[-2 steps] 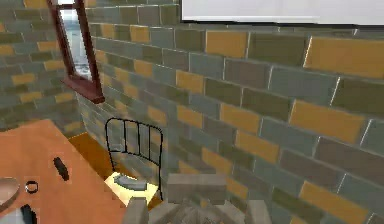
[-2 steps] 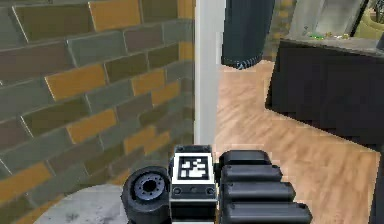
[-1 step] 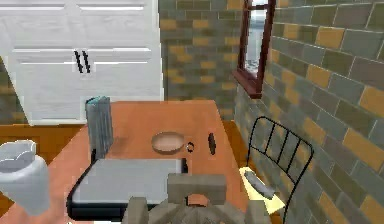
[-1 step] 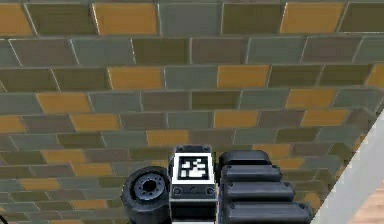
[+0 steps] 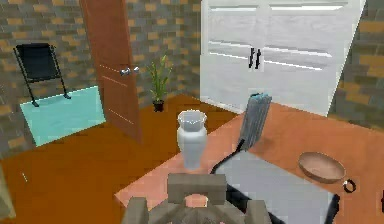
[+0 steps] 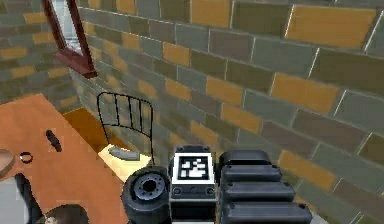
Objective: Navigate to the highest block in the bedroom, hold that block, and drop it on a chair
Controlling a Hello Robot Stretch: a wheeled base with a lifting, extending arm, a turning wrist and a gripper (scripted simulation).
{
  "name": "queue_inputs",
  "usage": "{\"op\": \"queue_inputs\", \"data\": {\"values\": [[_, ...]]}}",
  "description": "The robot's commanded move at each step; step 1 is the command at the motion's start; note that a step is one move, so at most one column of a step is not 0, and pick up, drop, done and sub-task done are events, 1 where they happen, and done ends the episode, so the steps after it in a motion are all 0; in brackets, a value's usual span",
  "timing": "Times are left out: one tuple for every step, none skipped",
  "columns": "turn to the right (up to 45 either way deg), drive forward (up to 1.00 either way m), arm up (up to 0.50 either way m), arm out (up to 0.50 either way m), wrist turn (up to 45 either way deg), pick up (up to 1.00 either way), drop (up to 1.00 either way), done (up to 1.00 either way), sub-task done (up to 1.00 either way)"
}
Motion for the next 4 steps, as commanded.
{"op": "queue_inputs", "data": {"values": [[-24.0,0.00,0.00,0.00,0.0,0.00,0.00,0.00,0.00],[0.0,0.00,0.00,0.48,0.0,0.00,0.00,0.00,0.00],[0.0,0.00,0.00,0.00,45.0,0.00,0.00,0.00,0.00],[0.0,0.00,0.00,0.00,45.0,0.00,0.00,0.00,0.00]]}}
